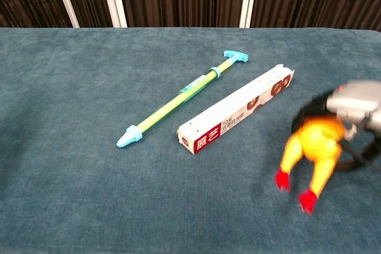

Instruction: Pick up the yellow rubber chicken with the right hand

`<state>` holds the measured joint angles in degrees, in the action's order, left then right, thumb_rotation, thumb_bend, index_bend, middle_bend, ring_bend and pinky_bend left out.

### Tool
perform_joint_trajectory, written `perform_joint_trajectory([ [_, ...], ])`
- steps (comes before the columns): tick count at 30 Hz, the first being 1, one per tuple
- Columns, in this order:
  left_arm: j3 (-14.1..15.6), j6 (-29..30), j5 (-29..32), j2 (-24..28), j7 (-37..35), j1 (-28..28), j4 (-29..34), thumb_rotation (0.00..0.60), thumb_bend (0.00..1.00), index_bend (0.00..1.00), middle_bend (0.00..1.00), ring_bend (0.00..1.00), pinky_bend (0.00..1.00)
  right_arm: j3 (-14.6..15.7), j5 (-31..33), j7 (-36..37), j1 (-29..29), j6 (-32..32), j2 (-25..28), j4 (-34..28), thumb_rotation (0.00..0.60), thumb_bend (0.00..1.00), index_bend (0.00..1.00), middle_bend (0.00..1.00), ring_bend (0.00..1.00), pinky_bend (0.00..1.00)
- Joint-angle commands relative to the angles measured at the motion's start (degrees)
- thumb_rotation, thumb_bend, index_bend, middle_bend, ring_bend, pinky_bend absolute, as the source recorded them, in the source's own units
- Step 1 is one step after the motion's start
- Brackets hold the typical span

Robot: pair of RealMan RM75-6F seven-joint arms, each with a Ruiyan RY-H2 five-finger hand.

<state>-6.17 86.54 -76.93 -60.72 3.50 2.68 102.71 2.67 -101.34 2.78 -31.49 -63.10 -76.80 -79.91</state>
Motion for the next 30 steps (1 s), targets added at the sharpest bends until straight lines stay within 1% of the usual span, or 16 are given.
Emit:
perform_joint_trajectory([
  [1, -0.01, -0.01, 0.01, 0.03, -0.02, 0.00, 0.06, 0.600, 0.53, 0.21, 0.00, 0.00, 0.00, -3.28, 2.54, 3.27, -1.04, -1.86, 1.56, -2.45, 0.600, 0.64, 0.61, 0.58, 0.61, 0.35],
  [3, -0.01, -0.02, 0.01, 0.04, -0.05, 0.01, 0.10, 0.600, 0.53, 0.21, 0.00, 0.00, 0.00, -4.93, 3.70, 4.32, -1.75, -2.06, 2.14, -3.65, 0.600, 0.64, 0.61, 0.58, 0.61, 0.35],
  [5, 0.00, -0.03, 0.02, 0.06, -0.09, 0.00, 0.15, 0.600, 0.53, 0.21, 0.00, 0.00, 0.00, -7.32, 5.65, 5.06, -2.85, -1.77, 2.93, -5.43, 0.600, 0.64, 0.61, 0.58, 0.61, 0.35],
  [7, 0.01, -0.05, 0.00, 0.11, -0.16, -0.01, 0.19, 0.600, 0.53, 0.21, 0.00, 0.00, 0.00, -9.40, 8.74, 4.72, -3.72, -0.28, 3.89, -7.54, 0.600, 0.64, 0.61, 0.59, 0.61, 0.35],
  [9, 0.02, -0.09, 0.00, 0.15, -0.25, 0.00, 0.23, 0.600, 0.53, 0.21, 0.00, 0.00, 0.00, -11.55, 13.60, 3.55, -4.55, 2.51, 5.43, -11.23, 0.600, 0.64, 0.61, 0.59, 0.61, 0.35],
  [12, -0.01, -0.17, 0.04, 0.16, -0.38, 0.03, 0.27, 0.600, 0.53, 0.21, 0.00, 0.00, 0.00, -14.71, 20.25, 4.64, -5.17, 4.61, 7.31, -17.34, 0.600, 0.64, 0.62, 0.59, 0.61, 0.35],
  [14, -0.04, -0.21, 0.13, 0.16, -0.38, 0.06, 0.22, 0.600, 0.53, 0.21, 0.00, 0.00, 0.00, -16.37, 23.02, 5.58, -5.20, 4.46, 8.01, -20.47, 0.600, 0.64, 0.63, 0.58, 0.60, 0.35],
  [16, -0.04, -0.21, 0.11, 0.15, -0.41, 0.06, 0.23, 0.600, 0.53, 0.21, 0.00, 0.00, 0.00, -17.55, 23.99, 5.89, -4.93, 2.93, 7.91, -22.04, 0.600, 0.63, 0.64, 0.58, 0.60, 0.35],
  [18, -0.03, -0.22, 0.07, 0.18, -0.55, 0.06, 0.30, 0.600, 0.53, 0.21, 0.00, 0.00, 0.00, -18.45, 24.17, 5.40, -4.47, 0.47, 7.13, -22.97, 0.600, 0.63, 0.64, 0.58, 0.60, 0.35],
  [21, -0.01, -0.24, 0.06, 0.24, -0.57, 0.06, 0.34, 0.600, 0.53, 0.21, 0.00, 0.00, 0.00, -18.68, 23.63, 4.73, -4.10, -1.46, 6.34, -23.50, 0.600, 0.63, 0.64, 0.58, 0.60, 0.35],
  [30, -0.07, -0.17, 0.14, 0.11, -0.32, 0.09, 0.23, 0.600, 0.53, 0.21, 0.00, 0.00, 0.00, -18.08, 23.41, 2.82, -4.11, -1.53, 6.80, -23.45, 0.600, 0.63, 0.64, 0.58, 0.60, 0.35],
])
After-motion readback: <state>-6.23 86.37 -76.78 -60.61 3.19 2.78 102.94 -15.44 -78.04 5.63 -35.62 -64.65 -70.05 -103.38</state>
